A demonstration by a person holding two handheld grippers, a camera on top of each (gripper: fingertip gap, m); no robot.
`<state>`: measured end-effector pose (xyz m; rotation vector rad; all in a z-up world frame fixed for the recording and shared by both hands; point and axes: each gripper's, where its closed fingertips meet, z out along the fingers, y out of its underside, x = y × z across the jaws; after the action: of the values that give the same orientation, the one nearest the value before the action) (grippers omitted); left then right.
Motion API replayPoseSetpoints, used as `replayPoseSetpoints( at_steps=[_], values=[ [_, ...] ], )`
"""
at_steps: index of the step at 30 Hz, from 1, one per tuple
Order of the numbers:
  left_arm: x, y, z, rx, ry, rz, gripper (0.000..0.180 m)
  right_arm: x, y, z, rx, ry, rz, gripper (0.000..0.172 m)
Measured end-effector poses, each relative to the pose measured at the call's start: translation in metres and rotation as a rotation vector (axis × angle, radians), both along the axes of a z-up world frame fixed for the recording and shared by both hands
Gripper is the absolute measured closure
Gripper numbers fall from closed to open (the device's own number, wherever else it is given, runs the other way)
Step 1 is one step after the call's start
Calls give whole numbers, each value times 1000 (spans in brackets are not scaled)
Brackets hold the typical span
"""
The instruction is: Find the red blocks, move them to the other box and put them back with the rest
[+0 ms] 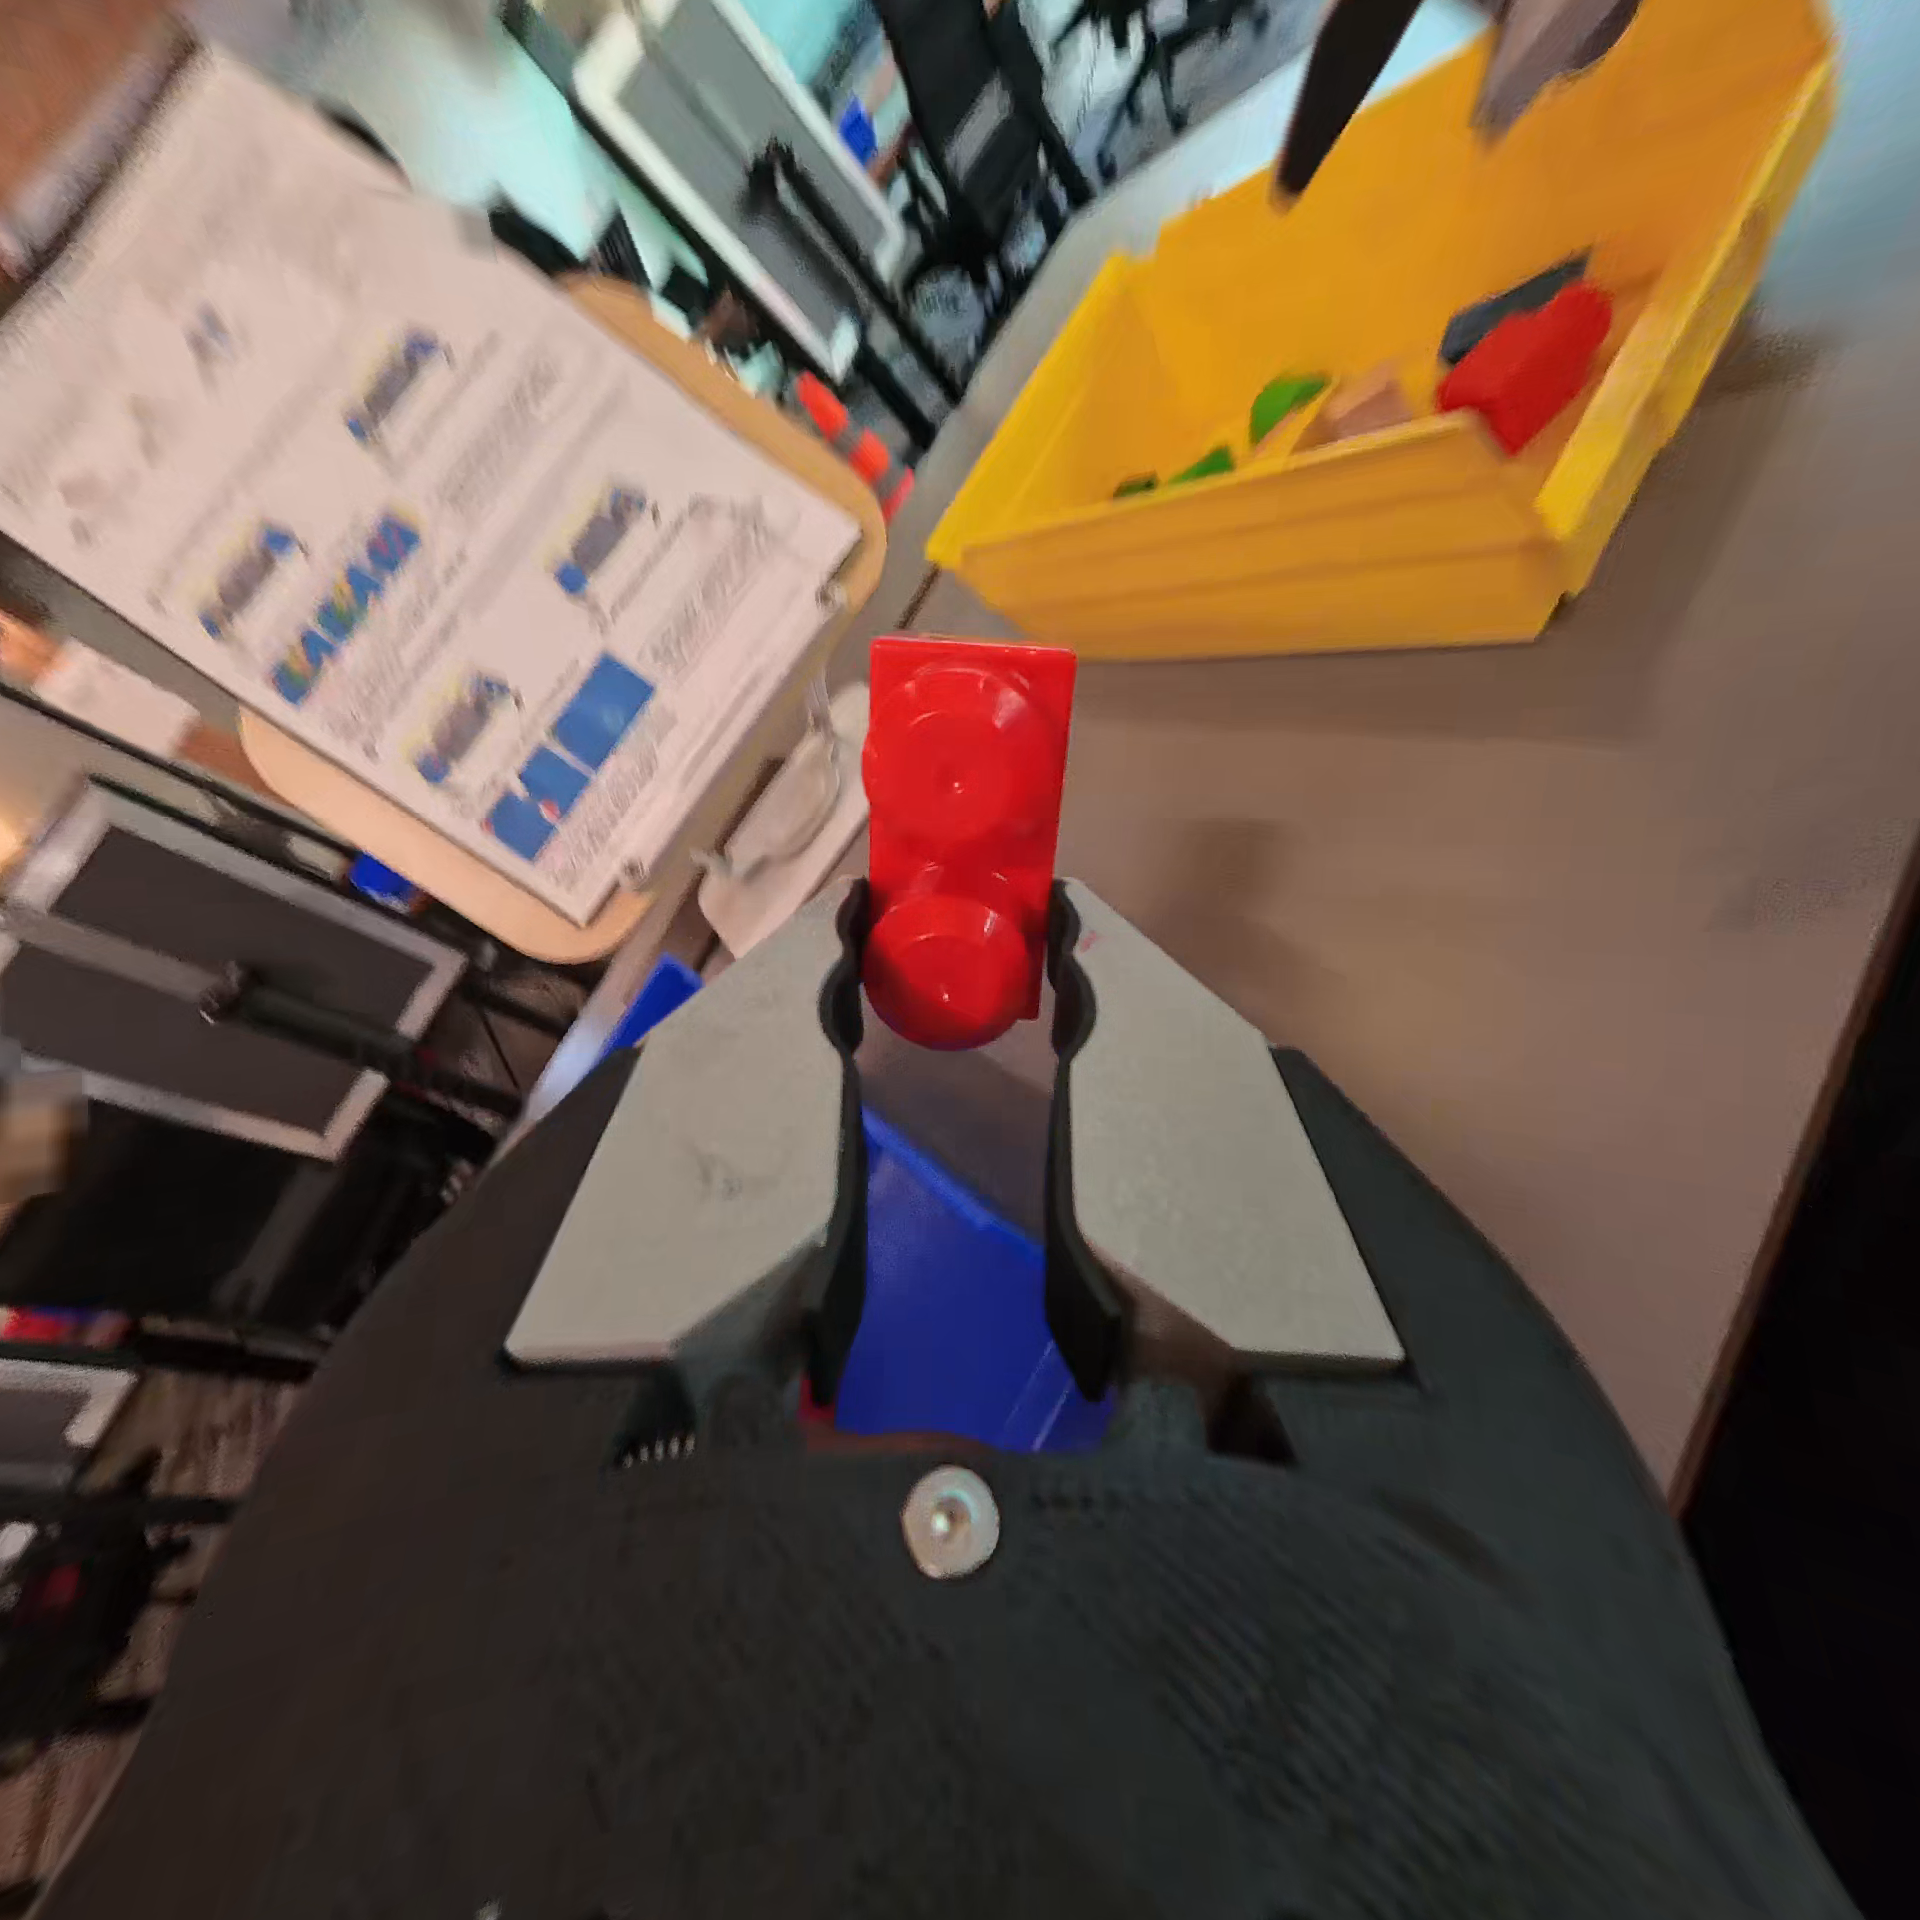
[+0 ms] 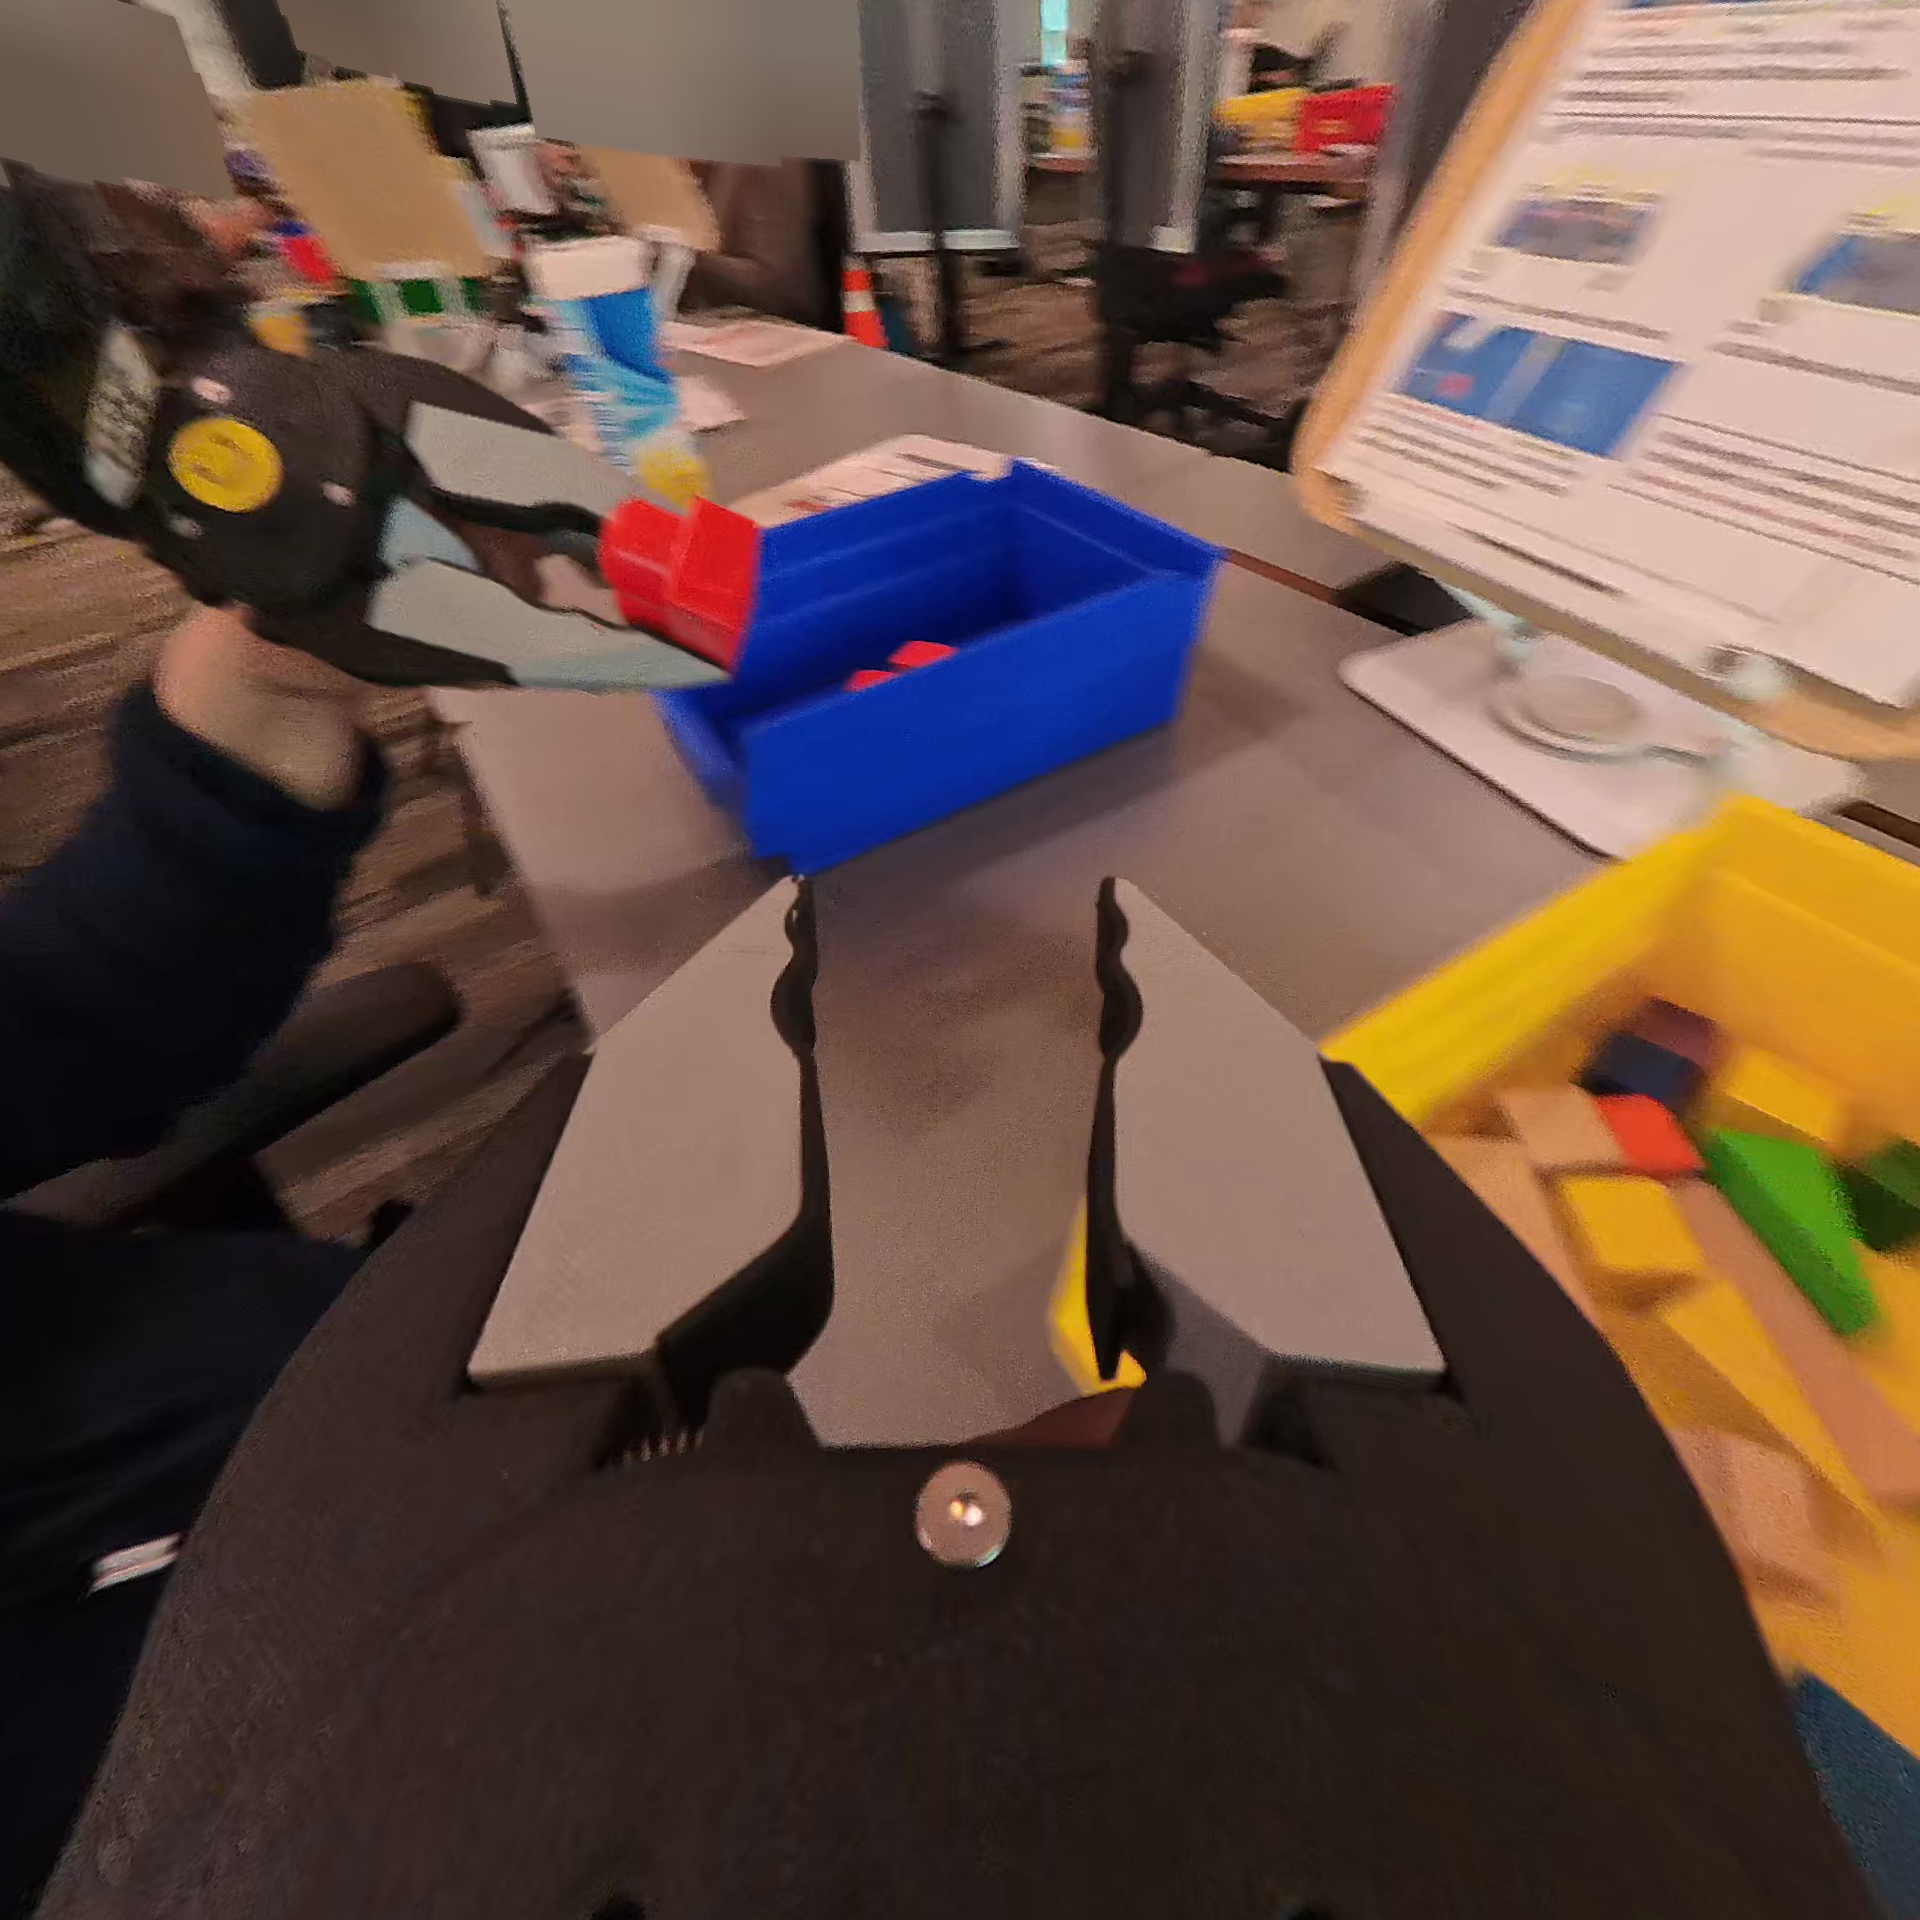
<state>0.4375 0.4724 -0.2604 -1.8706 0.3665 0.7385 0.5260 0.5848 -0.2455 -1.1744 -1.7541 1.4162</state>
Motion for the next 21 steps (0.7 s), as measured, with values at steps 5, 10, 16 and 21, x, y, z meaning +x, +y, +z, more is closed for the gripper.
replayPoseSetpoints(
  at_steps=[5, 10, 16, 21],
  values=[
    [40, 8, 10, 67, 302, -16, 148, 7, -68, 4, -32, 7, 166, 108],
    [62, 22, 10, 135, 462, -34, 149, 5, -97, 11, -48, 65, 168, 106],
    [79, 35, 2, 113, 599, -52, 150, -8, -97, -7, 47, 49, 89, 109],
    [74, 39, -4, 93, 615, -22, 149, -9, -100, -15, 73, 27, 107, 127]
  ],
)
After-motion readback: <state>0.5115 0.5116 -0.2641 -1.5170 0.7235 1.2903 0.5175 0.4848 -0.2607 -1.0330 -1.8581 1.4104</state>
